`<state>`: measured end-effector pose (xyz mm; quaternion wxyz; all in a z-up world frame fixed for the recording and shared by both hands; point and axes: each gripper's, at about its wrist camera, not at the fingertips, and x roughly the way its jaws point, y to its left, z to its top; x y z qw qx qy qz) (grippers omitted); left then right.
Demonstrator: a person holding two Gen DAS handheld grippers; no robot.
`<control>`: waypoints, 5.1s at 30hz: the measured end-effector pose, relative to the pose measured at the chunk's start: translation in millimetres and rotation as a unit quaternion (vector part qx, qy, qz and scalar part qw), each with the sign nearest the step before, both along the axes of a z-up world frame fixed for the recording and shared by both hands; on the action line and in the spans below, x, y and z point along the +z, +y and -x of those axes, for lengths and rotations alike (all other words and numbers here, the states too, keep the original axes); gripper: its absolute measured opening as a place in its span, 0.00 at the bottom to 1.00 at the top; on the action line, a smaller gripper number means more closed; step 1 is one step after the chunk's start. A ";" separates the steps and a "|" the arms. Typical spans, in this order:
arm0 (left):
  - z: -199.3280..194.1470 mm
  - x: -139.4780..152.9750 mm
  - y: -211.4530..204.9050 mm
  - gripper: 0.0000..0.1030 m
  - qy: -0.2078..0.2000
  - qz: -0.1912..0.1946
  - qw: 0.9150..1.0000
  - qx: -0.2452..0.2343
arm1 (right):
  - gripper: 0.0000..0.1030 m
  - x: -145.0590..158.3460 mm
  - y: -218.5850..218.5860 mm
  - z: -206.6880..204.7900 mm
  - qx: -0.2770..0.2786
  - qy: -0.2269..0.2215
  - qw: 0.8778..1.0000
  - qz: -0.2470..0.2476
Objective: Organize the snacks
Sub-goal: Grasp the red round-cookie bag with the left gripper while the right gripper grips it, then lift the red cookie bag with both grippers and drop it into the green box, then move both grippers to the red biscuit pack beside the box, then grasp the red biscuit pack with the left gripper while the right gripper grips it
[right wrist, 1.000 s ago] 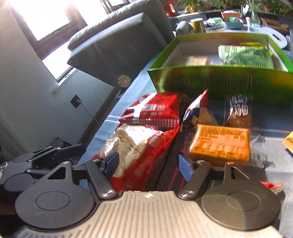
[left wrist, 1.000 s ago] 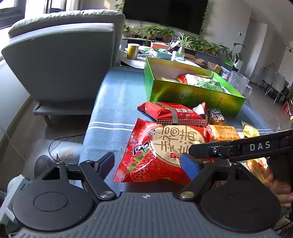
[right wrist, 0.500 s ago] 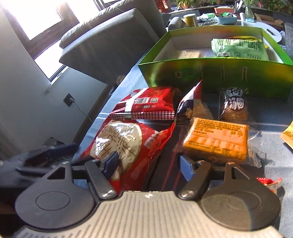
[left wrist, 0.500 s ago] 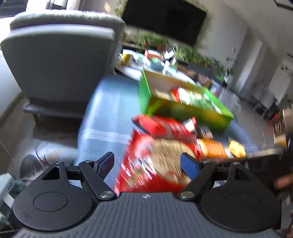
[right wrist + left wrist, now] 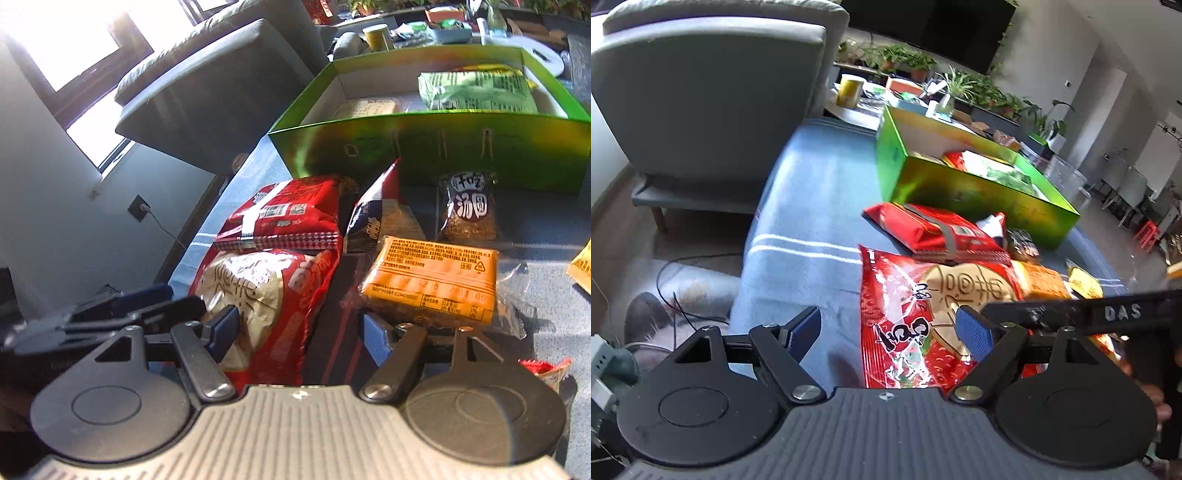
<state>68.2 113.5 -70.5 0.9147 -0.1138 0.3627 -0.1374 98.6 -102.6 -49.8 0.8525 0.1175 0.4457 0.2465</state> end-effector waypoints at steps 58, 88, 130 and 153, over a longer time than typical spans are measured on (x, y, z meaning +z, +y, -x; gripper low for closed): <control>-115.7 96.0 -208.5 0.56 -0.160 -0.110 0.969 -0.151 | 0.52 77.6 -131.1 -76.4 -0.088 -0.214 0.971 -0.055; -93.5 71.6 -114.2 0.64 -0.123 -0.130 0.984 -0.024 | 0.53 56.2 -146.6 -65.0 -0.117 -0.212 0.969 -0.051; -52.9 -8.7 -39.1 0.52 -0.010 -0.030 0.999 0.001 | 0.53 1.2 8.2 -68.2 -0.086 0.010 0.996 -0.012; -6.5 4.7 -37.4 0.51 -0.015 -0.062 0.998 -0.010 | 0.50 -6.5 28.4 -35.2 -0.006 0.014 1.000 -0.001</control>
